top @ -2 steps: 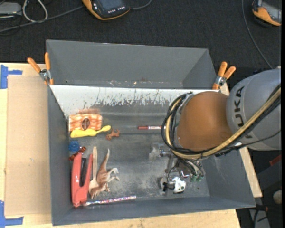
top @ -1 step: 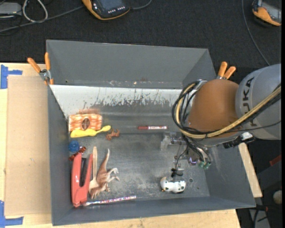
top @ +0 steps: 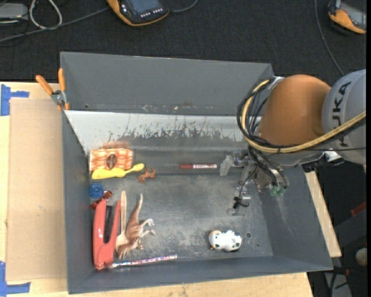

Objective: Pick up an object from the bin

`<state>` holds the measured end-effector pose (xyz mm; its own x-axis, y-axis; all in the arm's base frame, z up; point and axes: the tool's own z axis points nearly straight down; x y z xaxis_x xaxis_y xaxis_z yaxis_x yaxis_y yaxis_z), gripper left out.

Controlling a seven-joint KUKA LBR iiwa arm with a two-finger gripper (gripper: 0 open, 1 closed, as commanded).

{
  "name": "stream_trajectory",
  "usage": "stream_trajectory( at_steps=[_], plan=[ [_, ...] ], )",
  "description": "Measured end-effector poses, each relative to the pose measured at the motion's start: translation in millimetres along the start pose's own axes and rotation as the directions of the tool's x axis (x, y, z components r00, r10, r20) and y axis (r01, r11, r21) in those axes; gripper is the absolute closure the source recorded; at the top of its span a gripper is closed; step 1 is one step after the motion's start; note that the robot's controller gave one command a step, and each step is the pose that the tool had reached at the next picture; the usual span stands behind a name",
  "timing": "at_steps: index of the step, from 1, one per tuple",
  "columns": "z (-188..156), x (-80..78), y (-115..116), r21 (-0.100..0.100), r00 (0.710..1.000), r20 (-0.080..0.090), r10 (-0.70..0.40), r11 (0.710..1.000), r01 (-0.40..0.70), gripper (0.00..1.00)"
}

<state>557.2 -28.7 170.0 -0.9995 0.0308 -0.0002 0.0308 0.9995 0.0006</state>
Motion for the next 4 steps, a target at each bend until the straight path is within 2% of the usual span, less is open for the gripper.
stream_trajectory(
  at_steps=[1, 2, 3, 4],
  plan=[
    [39, 35.4, -17, -0.003, 0.956, -0.006, -0.294, 0.956, 0.294, 0.00],
    [46, 42.9, -4, -0.002, 0.979, -0.002, -0.204, 0.979, 0.203, 0.00],
    [59, 53.7, -6, -0.001, 0.988, -0.008, -0.154, 0.988, 0.154, 0.00],
    [73, 70.1, -40, -0.004, 0.936, -0.004, -0.352, 0.936, 0.352, 0.00]
  ],
)
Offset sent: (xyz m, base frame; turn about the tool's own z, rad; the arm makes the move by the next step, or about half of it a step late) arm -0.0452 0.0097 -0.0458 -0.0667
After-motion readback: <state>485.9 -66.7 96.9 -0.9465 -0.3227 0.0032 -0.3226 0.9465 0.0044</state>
